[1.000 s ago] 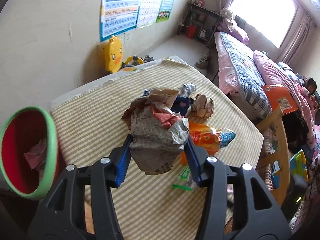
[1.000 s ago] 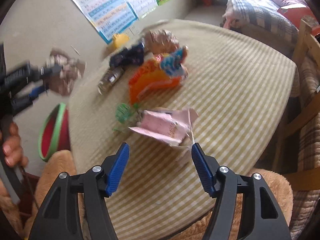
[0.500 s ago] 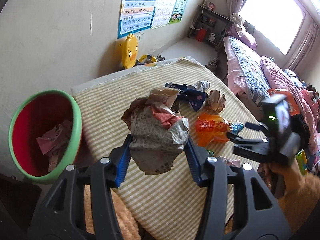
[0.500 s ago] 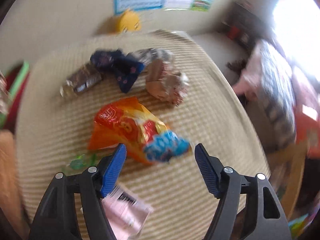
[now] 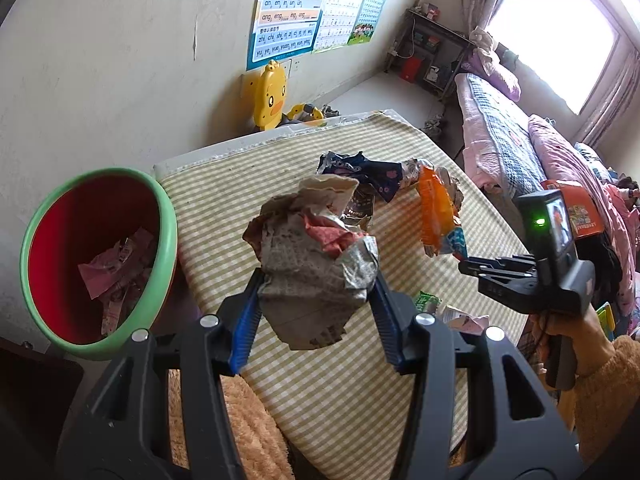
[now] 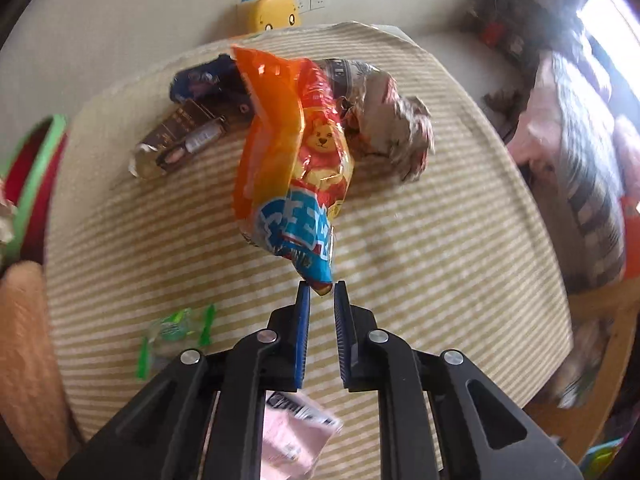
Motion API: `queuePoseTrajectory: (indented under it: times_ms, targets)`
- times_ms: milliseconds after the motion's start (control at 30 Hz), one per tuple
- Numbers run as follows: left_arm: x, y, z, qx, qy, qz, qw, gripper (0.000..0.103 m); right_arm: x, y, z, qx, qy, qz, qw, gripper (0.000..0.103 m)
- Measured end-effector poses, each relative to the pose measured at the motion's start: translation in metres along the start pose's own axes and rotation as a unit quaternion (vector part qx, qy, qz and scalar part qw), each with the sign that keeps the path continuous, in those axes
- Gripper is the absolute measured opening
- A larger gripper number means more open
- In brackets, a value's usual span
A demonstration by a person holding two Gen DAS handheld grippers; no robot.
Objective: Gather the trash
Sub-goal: 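Grasp the orange chip bag with the right tool while the left tool holds the newspaper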
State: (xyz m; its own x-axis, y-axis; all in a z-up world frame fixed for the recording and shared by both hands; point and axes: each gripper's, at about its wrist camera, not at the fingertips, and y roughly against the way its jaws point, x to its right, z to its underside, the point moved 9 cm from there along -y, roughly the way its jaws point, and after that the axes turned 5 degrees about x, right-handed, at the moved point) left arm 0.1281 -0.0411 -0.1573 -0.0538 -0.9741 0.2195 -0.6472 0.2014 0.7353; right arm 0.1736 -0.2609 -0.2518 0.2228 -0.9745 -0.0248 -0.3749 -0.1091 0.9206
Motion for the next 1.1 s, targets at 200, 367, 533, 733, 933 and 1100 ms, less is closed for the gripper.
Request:
queuePoseTrajectory:
  times_ms: [200, 367, 533, 733, 933, 1100]
  targets:
    - [-0.001, -0.002, 0.0, -0.002, 0.0, -0.001, 1.0, 0.049, -0.001, 0.023, -0.001, 0.013, -0.023, -0.044, 0.999, 0.057]
    - [-0.001, -0.005, 0.002, -0.007, 0.002, 0.0, 1.0, 0.049, 0.002, 0.025, -0.02, 0.033, -0.069, -0.068, 0.995, 0.056]
    - [-0.002, -0.002, 0.001, 0.0, -0.003, -0.003, 1.0, 0.049, -0.014, 0.005, -0.042, 0.043, -0.105, -0.082, 0.99, 0.059]
    - [-0.003, 0.009, -0.006, 0.017, -0.012, -0.01, 0.9997, 0.049, -0.02, -0.028, -0.058, 0.029, -0.165, -0.091, 0.982, 0.059]
    - [-0.01, 0.013, -0.007, 0.021, -0.01, -0.015, 0.9996, 0.049, -0.025, -0.01, -0.057, 0.059, -0.18, -0.096, 0.977, 0.037]
    - [-0.01, 0.012, -0.008, 0.024, -0.004, -0.01, 0.9997, 0.049, -0.03, 0.045, -0.037, 0.121, -0.209, -0.109, 0.964, 0.037]
